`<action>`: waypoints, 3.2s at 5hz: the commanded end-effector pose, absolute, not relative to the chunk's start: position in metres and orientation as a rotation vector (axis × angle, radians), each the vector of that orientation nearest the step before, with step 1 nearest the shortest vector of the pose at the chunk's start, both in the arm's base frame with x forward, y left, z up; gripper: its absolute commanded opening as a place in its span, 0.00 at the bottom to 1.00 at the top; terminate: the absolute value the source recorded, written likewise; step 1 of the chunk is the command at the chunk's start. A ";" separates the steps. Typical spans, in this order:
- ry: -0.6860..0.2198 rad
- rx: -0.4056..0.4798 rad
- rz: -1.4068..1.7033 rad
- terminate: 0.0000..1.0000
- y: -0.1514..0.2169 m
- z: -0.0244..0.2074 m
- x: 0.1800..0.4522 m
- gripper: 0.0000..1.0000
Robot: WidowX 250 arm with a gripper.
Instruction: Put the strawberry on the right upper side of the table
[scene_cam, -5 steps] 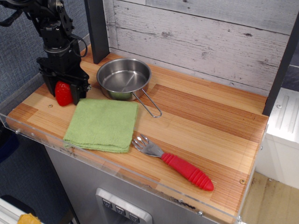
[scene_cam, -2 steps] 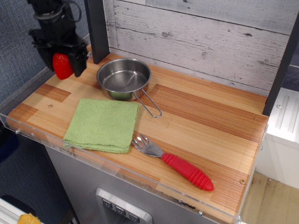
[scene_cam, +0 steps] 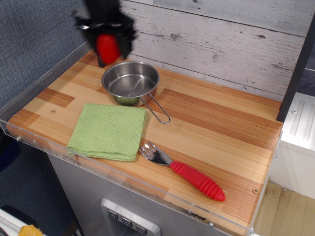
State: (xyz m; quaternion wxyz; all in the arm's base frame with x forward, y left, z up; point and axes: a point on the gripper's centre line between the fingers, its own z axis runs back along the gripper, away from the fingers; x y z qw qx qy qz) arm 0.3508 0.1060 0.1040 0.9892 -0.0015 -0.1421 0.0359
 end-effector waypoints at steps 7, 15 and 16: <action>-0.238 -0.122 -0.368 0.00 -0.079 0.054 0.405 0.00; -0.257 -0.122 -0.428 0.00 -0.073 0.108 0.400 1.00; -0.277 -0.136 -0.419 0.00 -0.076 0.140 0.396 1.00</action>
